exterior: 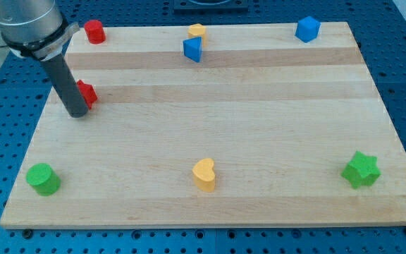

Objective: Place your arm at the left of the triangle

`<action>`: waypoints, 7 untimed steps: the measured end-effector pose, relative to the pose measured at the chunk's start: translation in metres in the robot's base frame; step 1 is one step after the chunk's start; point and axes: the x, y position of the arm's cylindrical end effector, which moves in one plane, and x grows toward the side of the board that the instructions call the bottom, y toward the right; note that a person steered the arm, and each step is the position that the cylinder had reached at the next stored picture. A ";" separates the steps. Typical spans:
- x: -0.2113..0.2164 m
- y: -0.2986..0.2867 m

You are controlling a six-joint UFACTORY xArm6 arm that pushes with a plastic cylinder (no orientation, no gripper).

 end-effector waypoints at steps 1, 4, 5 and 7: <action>-0.006 0.000; -0.030 0.087; -0.085 0.087; -0.174 0.138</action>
